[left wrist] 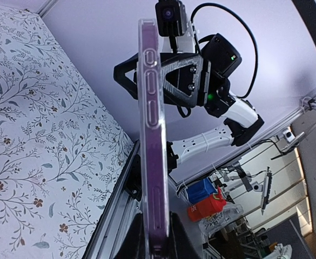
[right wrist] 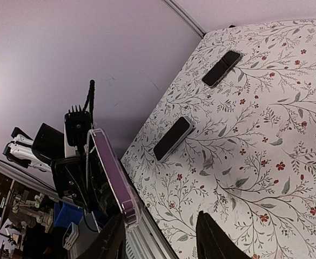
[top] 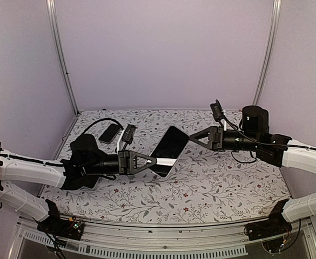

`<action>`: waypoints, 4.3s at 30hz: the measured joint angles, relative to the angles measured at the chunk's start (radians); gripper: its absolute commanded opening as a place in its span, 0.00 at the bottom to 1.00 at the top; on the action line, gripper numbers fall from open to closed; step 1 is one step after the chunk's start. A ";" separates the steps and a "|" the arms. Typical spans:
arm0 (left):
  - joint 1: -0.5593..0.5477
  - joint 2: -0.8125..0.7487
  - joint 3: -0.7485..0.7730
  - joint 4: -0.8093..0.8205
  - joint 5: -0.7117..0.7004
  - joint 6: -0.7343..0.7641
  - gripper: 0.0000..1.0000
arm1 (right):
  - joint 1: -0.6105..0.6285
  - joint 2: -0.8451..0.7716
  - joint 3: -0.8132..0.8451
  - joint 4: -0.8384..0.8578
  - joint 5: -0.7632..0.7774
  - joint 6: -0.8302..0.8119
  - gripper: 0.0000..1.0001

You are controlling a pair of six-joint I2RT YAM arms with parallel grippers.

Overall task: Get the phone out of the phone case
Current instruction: Remove the top right corner of the phone case from the phone, then remove the top left corner of the phone case from the phone.

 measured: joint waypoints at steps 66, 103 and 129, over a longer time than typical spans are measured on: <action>-0.018 -0.113 0.011 0.225 0.149 0.071 0.00 | 0.001 -0.169 -0.028 0.063 -0.051 -0.111 0.79; -0.004 -0.022 0.008 0.248 0.182 0.025 0.00 | 0.106 -0.148 0.060 0.110 -0.070 -0.126 0.79; -0.008 -0.112 0.056 -0.040 0.196 0.142 0.00 | 0.080 -0.082 0.093 0.040 -0.076 -0.106 0.73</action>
